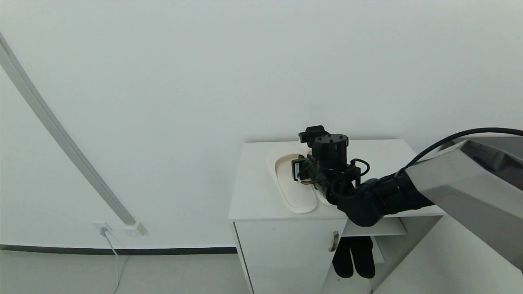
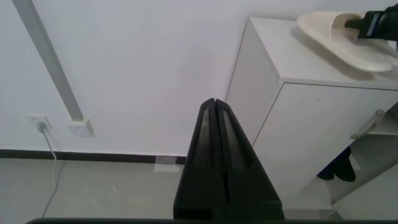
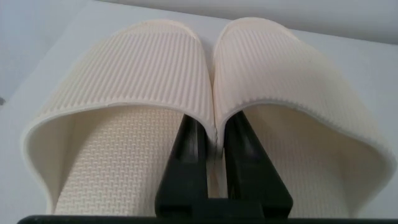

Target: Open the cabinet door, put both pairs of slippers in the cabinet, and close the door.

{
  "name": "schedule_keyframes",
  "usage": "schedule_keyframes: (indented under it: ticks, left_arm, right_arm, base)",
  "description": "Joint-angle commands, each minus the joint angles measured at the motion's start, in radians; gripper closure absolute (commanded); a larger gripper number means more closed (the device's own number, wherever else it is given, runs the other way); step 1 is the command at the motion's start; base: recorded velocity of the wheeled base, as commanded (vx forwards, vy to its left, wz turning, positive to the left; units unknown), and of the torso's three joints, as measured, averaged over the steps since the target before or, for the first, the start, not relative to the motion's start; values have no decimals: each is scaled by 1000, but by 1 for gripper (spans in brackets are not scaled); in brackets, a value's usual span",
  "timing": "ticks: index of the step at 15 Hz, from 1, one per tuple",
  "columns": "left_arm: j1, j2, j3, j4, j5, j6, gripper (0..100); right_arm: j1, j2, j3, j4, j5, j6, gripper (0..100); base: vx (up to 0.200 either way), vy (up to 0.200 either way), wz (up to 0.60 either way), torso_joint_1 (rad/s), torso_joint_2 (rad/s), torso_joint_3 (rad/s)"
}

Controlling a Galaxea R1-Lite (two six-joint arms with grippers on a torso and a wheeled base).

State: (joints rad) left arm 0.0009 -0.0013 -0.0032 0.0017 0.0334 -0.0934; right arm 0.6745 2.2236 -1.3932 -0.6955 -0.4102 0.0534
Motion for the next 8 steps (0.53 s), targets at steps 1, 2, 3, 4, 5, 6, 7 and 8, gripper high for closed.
schedule_keyframes:
  ticks: [1,2,3,4,5,6,7,8]
  left_arm:
    - [1,1,0,-2,0,0,100]
    - [1,1,0,-2,0,0,100]
    - [1,1,0,0,0,0,100]
    - [1,1,0,0,0,0,100]
    - [1,1,0,0,0,0,100]
    - [1,1,0,0,0,1,100]
    - [1,1,0,0,0,3,100]
    - [1,1,0,0,2,0,100]
  right_arm:
    - [51,-196,135,14,47,0,100]
    - [70,-271,209,14,80,0,100]
    - [85,-315,263,14,102,0,100]
    - [91,-374,333,18,131,-3,100]
    - [93,-473,433,51,192,-27,100]
    - [94,-538,485,90,252,-40,100]
    - [103,-585,520,131,301,-41,100]
    - [123,-613,550,151,314,-37,100]
  base:
    - [0,0,0,0,0,0]
    - [0,0,0,0,0,0]
    - [0,0,0,0,0,0]
    - [0,0,0,0,0,0]
    - [0,0,0,0,0,0]
    - [0,0,0,0,0,0]
    - [0,0,0,0,0,0]
    - [0,0,0,0,0,0]
